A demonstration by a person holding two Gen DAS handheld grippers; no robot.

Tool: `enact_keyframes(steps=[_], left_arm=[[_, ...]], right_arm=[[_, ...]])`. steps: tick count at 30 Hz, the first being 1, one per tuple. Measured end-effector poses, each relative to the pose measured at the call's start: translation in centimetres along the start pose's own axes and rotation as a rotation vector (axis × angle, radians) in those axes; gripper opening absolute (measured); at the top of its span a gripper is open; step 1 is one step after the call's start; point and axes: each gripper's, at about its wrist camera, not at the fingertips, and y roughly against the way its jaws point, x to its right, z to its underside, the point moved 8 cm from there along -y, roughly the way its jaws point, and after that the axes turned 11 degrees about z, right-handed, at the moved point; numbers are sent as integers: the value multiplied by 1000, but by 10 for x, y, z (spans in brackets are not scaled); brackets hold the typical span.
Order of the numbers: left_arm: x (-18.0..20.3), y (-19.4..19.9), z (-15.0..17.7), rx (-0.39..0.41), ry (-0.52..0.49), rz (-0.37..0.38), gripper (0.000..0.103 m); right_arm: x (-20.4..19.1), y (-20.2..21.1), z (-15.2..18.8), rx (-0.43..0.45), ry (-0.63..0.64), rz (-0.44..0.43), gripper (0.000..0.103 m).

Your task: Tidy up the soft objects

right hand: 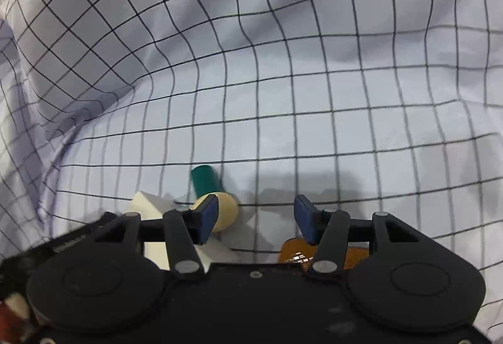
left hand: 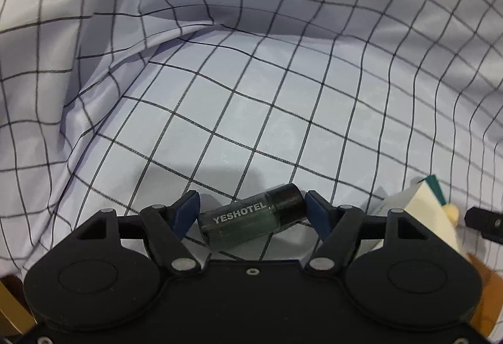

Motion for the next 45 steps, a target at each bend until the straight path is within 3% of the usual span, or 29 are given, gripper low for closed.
enact_keyframes(steps=[8, 13, 16, 18, 28, 35, 37, 38, 41, 45], left_arm=[[-4, -6, 0, -32, -48, 16, 69], [-5, -8, 0, -30, -48, 18, 69], [-4, -10, -1, -31, -49, 18, 69], [-4, -9, -1, -32, -48, 18, 69], [-4, -8, 0, -35, -49, 16, 69], [-3, -8, -1, -34, -48, 15, 69], [-3, -7, -1, -32, -48, 16, 69], [-3, -7, -1, -32, -48, 18, 69], [-3, -7, -1, -33, -48, 19, 69], [-3, -7, -1, -31, -47, 23, 69]], right_arm=[[-34, -14, -7, 10, 66, 8, 55], [-44, -25, -4, 32, 192, 87, 61], [-29, -8, -25, 157, 145, 237, 62], [-23, 3, -34, 221, 125, 270, 61], [-32, -25, -31, 58, -6, 57, 64], [-64, -56, -46, 89, -3, 156, 65], [-73, -67, -45, 55, -2, 164, 65], [-78, -73, -45, 45, -6, 165, 62], [-83, -87, -41, 42, 3, 220, 35], [-79, -90, -41, 51, 0, 196, 31]])
